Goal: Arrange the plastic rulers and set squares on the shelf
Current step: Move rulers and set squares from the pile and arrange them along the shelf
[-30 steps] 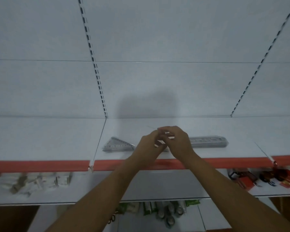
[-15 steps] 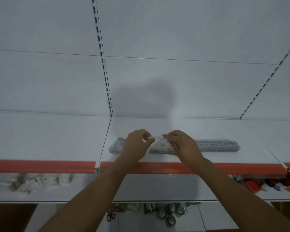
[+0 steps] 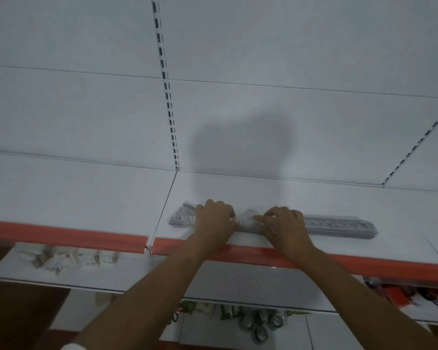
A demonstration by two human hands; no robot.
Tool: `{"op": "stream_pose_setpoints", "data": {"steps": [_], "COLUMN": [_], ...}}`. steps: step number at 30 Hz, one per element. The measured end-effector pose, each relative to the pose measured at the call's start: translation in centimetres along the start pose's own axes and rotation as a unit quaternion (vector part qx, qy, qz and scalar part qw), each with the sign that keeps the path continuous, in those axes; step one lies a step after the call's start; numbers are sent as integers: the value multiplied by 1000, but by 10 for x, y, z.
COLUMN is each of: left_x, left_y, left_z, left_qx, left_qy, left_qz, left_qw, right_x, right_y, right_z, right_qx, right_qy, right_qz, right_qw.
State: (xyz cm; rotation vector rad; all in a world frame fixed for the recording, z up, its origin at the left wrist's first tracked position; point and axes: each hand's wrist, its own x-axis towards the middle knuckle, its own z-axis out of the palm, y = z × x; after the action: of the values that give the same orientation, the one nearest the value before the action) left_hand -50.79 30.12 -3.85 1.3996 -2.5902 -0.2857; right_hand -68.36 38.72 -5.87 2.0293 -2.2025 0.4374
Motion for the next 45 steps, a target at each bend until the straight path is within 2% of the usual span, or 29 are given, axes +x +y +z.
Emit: {"op": "stream_pose_setpoints", "data": {"steps": [13,18,25,31,41,43,45], "left_x": [-2,-2,2,4,7,3,-1], "left_y": [5,2,3,8,5,-2,-14], "left_z": [0,-1,-1,-1,-1,-6,-13], "left_qx": [132,86,108,154,139,101,62], "left_qy": [-8,-1,-6,-47,-55,-37,7], "left_qz": [38,40,50,54,45,30,-26], "left_qw": [991,995,993,985,988,994,998], "right_x": [11,11,12,13,18,18,18], "right_y": [-7,-8,-5,-3,-3,-4,-5], "right_z": [-6,-9,-13,-12,-15,-17,-18], "right_qx": [-35,-24,12,-30,-28,-20,-16], "right_qy": [-86,-100,-101,-136,-151,-162,-171], "right_qz": [55,60,81,68,62,61,60], "right_qw": [994,993,992,988,986,985,983]}}
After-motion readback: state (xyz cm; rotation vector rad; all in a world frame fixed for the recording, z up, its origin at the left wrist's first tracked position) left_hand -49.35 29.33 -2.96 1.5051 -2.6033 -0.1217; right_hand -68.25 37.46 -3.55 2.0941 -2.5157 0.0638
